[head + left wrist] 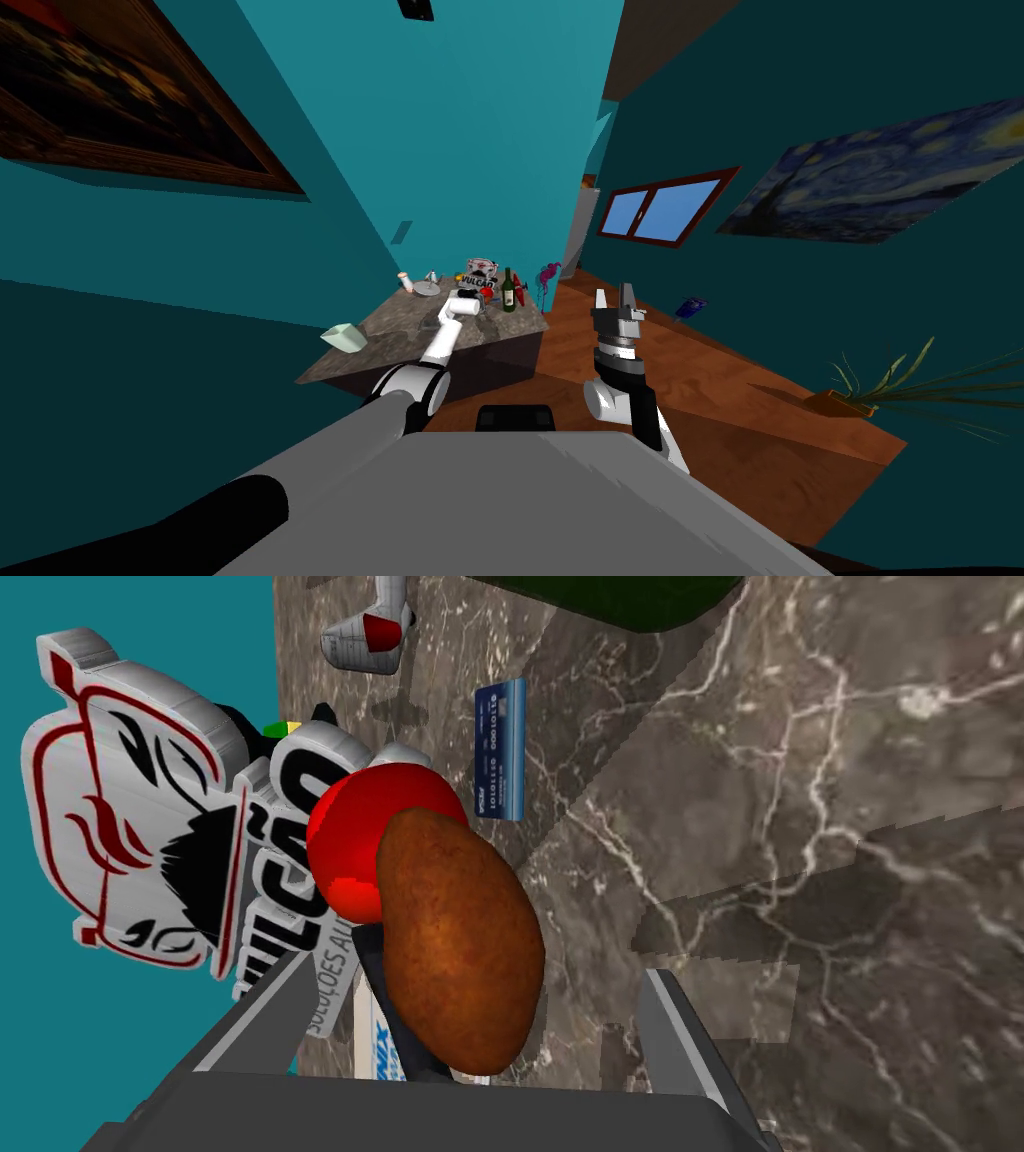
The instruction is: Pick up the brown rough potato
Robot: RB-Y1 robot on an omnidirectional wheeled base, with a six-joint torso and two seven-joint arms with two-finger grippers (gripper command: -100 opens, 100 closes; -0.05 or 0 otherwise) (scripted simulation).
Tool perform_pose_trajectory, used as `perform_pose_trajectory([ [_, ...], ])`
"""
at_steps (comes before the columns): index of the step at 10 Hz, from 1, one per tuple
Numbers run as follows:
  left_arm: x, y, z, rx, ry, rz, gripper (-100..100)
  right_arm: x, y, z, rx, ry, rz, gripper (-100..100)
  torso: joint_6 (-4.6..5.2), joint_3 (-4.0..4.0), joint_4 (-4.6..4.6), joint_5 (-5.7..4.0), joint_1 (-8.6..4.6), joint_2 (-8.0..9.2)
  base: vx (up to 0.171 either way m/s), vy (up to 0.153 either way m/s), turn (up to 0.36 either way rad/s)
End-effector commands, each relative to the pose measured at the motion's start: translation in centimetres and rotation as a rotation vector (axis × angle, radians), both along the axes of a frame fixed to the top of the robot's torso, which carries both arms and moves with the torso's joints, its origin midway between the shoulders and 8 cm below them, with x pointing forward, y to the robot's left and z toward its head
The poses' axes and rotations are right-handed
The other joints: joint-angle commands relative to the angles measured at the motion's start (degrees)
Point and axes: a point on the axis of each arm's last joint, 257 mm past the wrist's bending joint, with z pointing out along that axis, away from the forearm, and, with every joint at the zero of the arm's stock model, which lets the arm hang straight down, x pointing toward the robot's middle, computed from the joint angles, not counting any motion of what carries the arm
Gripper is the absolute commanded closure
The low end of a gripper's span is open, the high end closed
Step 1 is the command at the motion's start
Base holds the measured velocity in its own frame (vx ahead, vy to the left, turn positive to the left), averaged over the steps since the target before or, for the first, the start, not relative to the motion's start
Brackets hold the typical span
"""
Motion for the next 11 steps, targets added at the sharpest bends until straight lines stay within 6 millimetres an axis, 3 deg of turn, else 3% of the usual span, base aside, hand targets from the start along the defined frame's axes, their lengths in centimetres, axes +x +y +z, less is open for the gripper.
perform_pose_trajectory([
  [1, 0.1, -0.6, -0.1, -0.006, 0.051, -0.006, -100, 0.0, 0.0, 0.0, 0.000, 0.000, 0.000, 0, 0.00, 0.00, 0.00, 0.00, 0.00, 0.00, 0.029, -0.018, 0.069],
  [3, -0.1, -0.4, -1.2, -0.003, 0.079, -0.002, -100, 0.0, 0.0, 0.0, 0.000, 0.000, 0.000, 0, 0.00, -0.01, 0.00, -0.01, -0.04, -0.03, 0.021, -0.018, 0.018],
  [4, 0.1, -1.1, -0.7, -0.008, 0.116, -0.010, -100, 0.0, 0.0, 0.0, 0.000, 0.000, 0.000, 0, 0.02, 0.00, -0.01, 0.00, -0.01, 0.01, 0.026, -0.022, 0.077],
  [5, -0.3, -0.9, -1.8, -0.005, 0.141, -0.006, -100, 0.0, 0.0, 0.0, 0.000, 0.000, 0.000, 0, 0.04, -0.04, -0.02, 0.00, -0.06, -0.06, 0.032, -0.022, 0.034],
  [6, -0.1, -1.4, -1.1, -0.009, 0.170, -0.014, -100, 0.0, 0.0, 0.0, 0.000, 0.000, 0.000, 0, 0.05, -0.07, -0.05, 0.00, -0.07, -0.10, 0.041, -0.024, 0.083],
  [10, -1.2, -1.4, -3.2, -0.005, 0.271, -0.007, -100, 0.0, 0.0, 0.0, 0.000, 0.000, 0.000, 0, 0.05, -0.09, -0.05, 0.00, -0.06, -0.15, 0.035, -0.019, 0.041],
  [11, -1.0, -1.9, -2.3, -0.006, 0.295, -0.015, -100, 0.0, 0.0, 0.0, 0.000, 0.000, 0.000, 0, 0.07, -0.13, -0.10, 0.02, -0.06, -0.16, 0.051, -0.018, 0.085],
])
